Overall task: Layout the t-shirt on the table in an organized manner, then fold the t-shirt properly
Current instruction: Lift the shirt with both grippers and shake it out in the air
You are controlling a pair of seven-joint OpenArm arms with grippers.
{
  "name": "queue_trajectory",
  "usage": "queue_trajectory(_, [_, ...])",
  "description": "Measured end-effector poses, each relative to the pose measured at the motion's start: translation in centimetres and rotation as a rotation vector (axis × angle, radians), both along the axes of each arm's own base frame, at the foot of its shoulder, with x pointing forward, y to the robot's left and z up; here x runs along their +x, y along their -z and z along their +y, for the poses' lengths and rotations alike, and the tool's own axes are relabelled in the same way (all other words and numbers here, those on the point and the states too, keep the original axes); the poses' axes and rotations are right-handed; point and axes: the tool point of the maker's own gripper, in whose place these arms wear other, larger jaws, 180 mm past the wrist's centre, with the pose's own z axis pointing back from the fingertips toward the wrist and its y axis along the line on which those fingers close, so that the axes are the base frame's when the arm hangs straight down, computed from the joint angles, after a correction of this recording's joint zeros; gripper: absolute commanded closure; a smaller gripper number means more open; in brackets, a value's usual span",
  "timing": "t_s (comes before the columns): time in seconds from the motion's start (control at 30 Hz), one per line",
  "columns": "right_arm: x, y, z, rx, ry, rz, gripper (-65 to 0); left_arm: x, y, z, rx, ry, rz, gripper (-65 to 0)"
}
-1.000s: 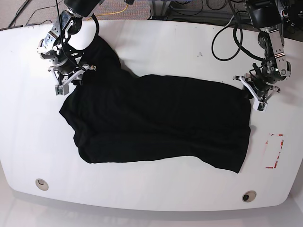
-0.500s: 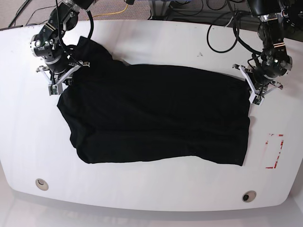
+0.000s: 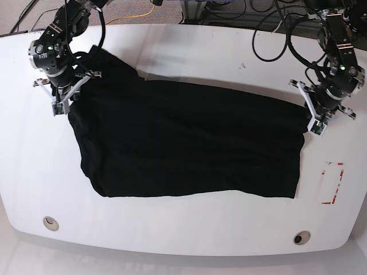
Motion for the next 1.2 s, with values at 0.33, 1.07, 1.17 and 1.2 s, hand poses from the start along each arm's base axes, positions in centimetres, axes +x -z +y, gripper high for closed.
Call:
queue_trajectory(0.33, [2.2, -2.6, -1.8, -0.054, -0.033, -0.067, -1.6, 3.1, -5.2, 3.0, 0.029, -0.028, -0.16, 0.0])
queue_trajectory(1.07, [12.8, -12.7, -1.2, -0.151, -0.132, -0.342, -1.7, 12.2, -16.8, 0.2, 0.025, 0.031, -0.481, 0.0])
queue_trajectory(1.17, [13.8, -14.3, -1.2, -0.168, -0.136, -0.375, -1.7, 12.8, -18.4, -0.1, 0.025, 0.04, -0.52, 0.0])
queue_trajectory(1.2, [14.2, -14.9, -1.2, -0.172, -0.137, -0.391, -1.7, 13.1, -19.2, -0.1, 0.024, 0.042, -0.539, 0.0])
